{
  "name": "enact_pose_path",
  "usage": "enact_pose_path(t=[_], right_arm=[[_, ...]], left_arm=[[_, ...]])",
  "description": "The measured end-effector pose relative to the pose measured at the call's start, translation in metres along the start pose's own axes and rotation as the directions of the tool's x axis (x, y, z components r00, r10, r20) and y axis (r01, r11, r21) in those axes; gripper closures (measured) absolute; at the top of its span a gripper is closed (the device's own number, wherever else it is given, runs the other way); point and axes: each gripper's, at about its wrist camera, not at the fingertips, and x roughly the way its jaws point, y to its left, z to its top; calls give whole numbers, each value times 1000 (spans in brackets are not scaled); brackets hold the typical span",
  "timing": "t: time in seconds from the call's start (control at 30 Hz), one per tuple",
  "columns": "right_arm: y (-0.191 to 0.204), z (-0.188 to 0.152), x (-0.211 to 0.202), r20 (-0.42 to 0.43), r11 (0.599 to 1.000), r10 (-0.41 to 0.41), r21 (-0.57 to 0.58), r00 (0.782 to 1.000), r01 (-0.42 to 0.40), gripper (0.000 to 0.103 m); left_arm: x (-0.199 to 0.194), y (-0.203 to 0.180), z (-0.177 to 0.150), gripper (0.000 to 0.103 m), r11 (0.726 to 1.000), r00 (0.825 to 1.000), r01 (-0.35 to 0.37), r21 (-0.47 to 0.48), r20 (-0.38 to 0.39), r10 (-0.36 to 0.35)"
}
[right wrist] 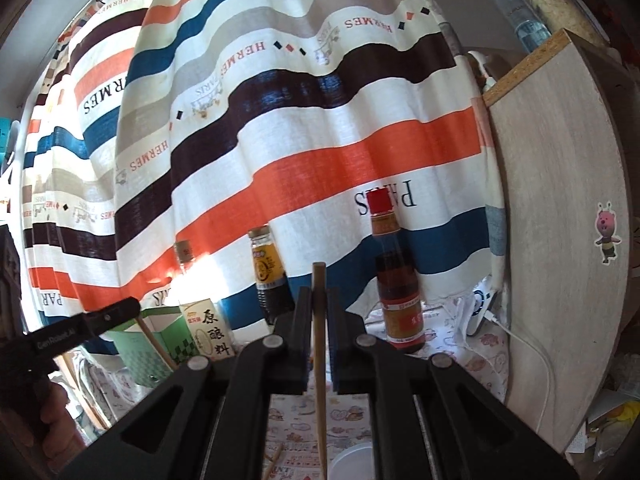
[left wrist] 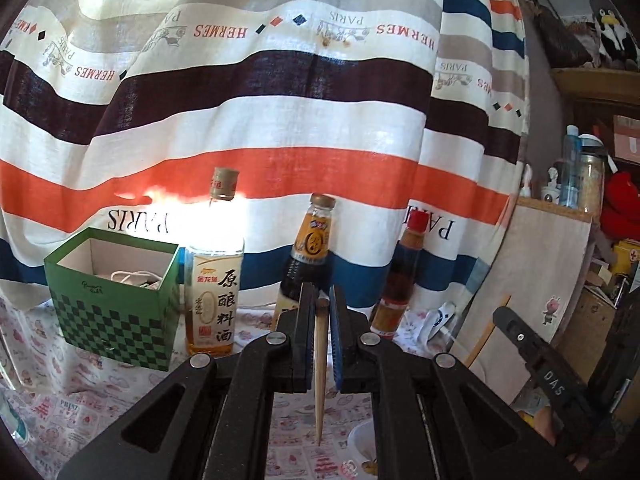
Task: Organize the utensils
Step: 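Carry both held chopsticks over the white container and lower them in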
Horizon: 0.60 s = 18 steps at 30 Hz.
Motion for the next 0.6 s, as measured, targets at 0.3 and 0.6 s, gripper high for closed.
enact_pose_path(t=[0.3,0.6], right_arm=[[-34,-16,51,-199,995,-76,53,977,89,97],[-60,-39,89,-386,979,47,199,921,34,96]], left_arm=[[39,-26,-10,97,990,990,139,-5,-24,-139],[74,-36,-52,97,991,986,133,4,-106,-132]])
